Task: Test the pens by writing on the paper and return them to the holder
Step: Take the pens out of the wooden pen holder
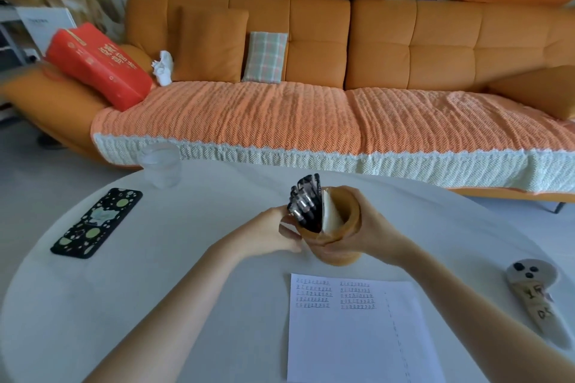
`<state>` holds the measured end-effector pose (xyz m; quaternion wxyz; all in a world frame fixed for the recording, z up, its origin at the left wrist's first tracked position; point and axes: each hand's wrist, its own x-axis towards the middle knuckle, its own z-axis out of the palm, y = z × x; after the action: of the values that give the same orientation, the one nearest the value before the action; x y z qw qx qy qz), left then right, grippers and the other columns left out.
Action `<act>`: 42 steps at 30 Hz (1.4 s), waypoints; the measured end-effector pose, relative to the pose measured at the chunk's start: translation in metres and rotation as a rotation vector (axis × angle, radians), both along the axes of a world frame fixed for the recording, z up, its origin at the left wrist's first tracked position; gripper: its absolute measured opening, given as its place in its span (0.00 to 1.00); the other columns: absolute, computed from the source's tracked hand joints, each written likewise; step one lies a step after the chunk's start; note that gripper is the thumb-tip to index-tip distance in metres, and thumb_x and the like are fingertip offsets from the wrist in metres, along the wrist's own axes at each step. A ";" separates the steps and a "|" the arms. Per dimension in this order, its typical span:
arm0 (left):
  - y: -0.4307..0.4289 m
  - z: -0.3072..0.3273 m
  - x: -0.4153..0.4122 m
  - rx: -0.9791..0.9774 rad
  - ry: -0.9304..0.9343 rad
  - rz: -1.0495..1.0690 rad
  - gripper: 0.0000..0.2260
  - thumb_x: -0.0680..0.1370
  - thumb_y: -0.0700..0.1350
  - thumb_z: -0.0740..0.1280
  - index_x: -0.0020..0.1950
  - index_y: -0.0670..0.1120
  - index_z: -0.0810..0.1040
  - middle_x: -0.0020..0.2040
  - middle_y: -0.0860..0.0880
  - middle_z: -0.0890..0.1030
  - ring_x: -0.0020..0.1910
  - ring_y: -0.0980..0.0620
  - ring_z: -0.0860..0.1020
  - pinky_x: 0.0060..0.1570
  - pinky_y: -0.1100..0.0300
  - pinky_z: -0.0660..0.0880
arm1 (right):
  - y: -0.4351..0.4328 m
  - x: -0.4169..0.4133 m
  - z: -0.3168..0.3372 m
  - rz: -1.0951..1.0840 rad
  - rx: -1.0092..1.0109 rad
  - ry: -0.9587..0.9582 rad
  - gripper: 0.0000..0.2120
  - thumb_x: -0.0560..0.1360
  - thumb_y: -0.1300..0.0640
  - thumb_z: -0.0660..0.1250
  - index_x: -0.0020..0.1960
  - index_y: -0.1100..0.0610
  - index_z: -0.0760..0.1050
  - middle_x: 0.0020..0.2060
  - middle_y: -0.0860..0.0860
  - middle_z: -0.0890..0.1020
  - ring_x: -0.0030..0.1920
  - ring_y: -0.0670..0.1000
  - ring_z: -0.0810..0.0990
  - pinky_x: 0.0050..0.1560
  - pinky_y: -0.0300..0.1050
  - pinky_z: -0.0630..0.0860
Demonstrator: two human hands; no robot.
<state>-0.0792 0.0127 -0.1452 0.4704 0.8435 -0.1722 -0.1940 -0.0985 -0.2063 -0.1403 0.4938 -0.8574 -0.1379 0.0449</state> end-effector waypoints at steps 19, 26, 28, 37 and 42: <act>0.068 -0.035 -0.074 0.354 -0.128 0.350 0.61 0.63 0.56 0.77 0.74 0.49 0.30 0.77 0.51 0.38 0.76 0.50 0.42 0.74 0.51 0.47 | 0.117 0.022 0.027 0.456 -1.334 -1.055 0.39 0.61 0.49 0.75 0.68 0.54 0.63 0.58 0.55 0.74 0.58 0.60 0.73 0.64 0.67 0.63; 0.047 -0.066 -0.076 0.520 -0.258 0.399 0.48 0.72 0.66 0.62 0.76 0.45 0.36 0.78 0.47 0.43 0.77 0.49 0.42 0.73 0.47 0.42 | 0.112 0.029 0.027 0.405 -1.397 -1.054 0.39 0.62 0.51 0.75 0.68 0.54 0.63 0.61 0.56 0.73 0.61 0.61 0.72 0.66 0.67 0.62; 0.044 -0.073 -0.079 0.604 -0.365 0.461 0.41 0.74 0.66 0.57 0.77 0.43 0.46 0.77 0.43 0.56 0.75 0.46 0.56 0.72 0.44 0.53 | 0.106 0.033 0.026 0.387 -1.391 -1.048 0.38 0.63 0.52 0.74 0.68 0.54 0.63 0.61 0.56 0.73 0.61 0.61 0.72 0.66 0.67 0.61; 0.046 -0.093 -0.076 0.792 -0.435 0.480 0.32 0.74 0.61 0.52 0.62 0.38 0.76 0.59 0.41 0.79 0.57 0.42 0.79 0.57 0.42 0.74 | 0.072 0.052 0.023 0.196 -1.304 -0.993 0.42 0.56 0.52 0.76 0.67 0.56 0.65 0.59 0.55 0.75 0.59 0.61 0.74 0.64 0.66 0.63; 0.047 -0.097 -0.065 0.780 -0.406 0.540 0.38 0.74 0.67 0.46 0.63 0.38 0.75 0.60 0.39 0.79 0.59 0.41 0.78 0.59 0.39 0.72 | 0.051 0.042 0.016 -0.046 -0.915 -0.758 0.46 0.55 0.51 0.77 0.70 0.55 0.64 0.63 0.53 0.74 0.62 0.58 0.71 0.65 0.57 0.65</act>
<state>-0.1440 0.0602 -0.2420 0.1113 0.9912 0.0488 0.0523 -0.0563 -0.1555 -0.1240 -0.0087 -0.9421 -0.2527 -0.2204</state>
